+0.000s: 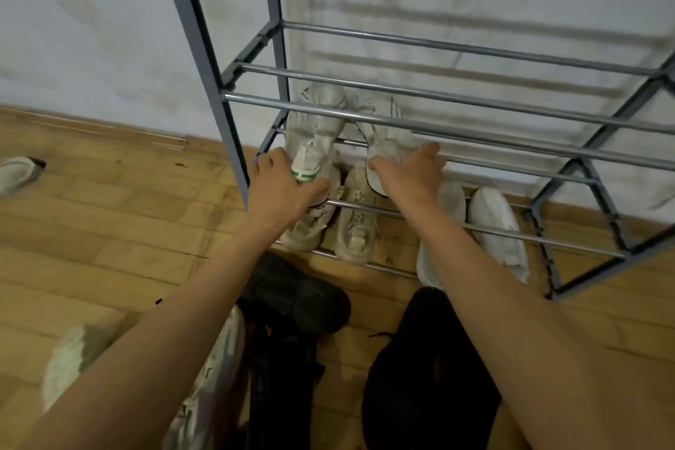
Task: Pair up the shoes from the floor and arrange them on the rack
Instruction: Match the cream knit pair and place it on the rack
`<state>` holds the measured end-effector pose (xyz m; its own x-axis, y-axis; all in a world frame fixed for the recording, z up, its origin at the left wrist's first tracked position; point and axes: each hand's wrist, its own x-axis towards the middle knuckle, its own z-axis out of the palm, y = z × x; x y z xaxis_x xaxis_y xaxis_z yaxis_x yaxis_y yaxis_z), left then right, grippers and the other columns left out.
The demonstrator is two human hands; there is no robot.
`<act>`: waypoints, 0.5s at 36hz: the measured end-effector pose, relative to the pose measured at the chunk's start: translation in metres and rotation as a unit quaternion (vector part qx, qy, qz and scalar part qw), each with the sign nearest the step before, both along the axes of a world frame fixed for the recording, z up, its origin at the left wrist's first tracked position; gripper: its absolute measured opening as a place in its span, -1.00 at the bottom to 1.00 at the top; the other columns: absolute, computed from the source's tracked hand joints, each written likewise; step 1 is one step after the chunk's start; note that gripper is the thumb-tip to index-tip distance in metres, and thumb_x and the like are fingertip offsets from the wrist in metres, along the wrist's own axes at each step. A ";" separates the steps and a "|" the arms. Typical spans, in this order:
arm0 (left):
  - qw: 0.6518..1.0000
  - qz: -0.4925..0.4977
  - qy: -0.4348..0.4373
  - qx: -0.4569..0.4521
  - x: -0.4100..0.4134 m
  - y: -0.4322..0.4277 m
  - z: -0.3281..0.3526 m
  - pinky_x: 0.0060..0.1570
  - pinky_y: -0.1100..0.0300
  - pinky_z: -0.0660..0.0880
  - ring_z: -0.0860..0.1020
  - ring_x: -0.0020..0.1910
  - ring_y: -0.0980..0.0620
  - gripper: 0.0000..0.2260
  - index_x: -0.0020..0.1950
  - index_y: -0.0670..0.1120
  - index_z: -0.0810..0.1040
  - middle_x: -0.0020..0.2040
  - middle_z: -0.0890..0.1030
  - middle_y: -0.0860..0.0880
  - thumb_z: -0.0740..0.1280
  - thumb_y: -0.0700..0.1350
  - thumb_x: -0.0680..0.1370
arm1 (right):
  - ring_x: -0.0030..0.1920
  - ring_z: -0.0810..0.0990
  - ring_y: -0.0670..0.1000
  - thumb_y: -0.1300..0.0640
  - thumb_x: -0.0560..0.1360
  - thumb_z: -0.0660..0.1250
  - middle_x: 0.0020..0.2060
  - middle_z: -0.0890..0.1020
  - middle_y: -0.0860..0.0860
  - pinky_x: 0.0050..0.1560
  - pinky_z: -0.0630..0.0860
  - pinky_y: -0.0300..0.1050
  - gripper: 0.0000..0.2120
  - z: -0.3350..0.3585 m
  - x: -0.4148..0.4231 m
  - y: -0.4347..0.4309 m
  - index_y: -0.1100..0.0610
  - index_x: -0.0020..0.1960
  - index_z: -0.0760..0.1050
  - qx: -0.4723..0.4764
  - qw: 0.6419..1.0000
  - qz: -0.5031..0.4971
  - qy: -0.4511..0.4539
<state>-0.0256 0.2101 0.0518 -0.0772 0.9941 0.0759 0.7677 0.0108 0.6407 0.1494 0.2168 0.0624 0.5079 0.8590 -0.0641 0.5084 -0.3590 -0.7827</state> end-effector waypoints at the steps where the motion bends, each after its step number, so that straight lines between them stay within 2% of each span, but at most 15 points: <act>1: 1.000 -0.003 0.009 0.000 -0.001 0.001 -0.001 0.15 0.03 0.26 0.26 0.29 -0.17 -0.39 0.26 -0.19 0.34 0.25 0.38 -0.19 0.39 0.17 0.39 | 0.40 0.20 0.28 -0.09 0.34 0.44 0.43 0.14 0.24 0.28 0.34 0.08 0.00 -0.001 -0.005 0.002 0.21 0.52 -0.09 -0.005 1.000 0.004 -0.002; 5: 1.000 -0.005 0.025 -0.004 -0.002 0.004 -0.006 0.05 0.09 0.20 0.22 0.31 -0.15 -0.40 0.27 -0.19 0.32 0.27 0.35 -0.18 0.38 0.15 0.40 | 0.40 0.14 0.28 -0.13 0.35 0.42 0.43 0.10 0.24 0.28 0.30 0.12 0.00 -0.004 -0.021 0.006 0.17 0.51 -0.12 -0.025 0.999 0.000 -0.020; 10: 0.999 -0.005 0.046 0.017 -0.005 0.006 -0.008 0.20 0.00 0.25 0.25 0.29 -0.15 -0.38 0.30 -0.22 0.30 0.26 0.37 -0.21 0.37 0.13 0.41 | 0.40 0.10 0.27 -0.14 0.36 0.42 0.42 0.08 0.22 0.28 0.30 0.12 0.00 -0.009 -0.029 0.005 0.13 0.51 -0.15 -0.030 0.999 0.010 -0.041; 18: 0.997 0.003 0.035 0.070 -0.007 -0.001 -0.011 0.24 0.01 0.25 0.30 0.28 -0.19 -0.39 0.36 -0.23 0.27 0.28 0.39 -0.24 0.38 0.04 0.45 | 0.35 0.17 0.29 -0.12 0.39 0.39 0.36 0.14 0.23 0.23 0.34 0.08 -0.10 -0.014 -0.046 -0.007 0.19 0.47 -0.07 -0.006 0.995 0.060 -0.085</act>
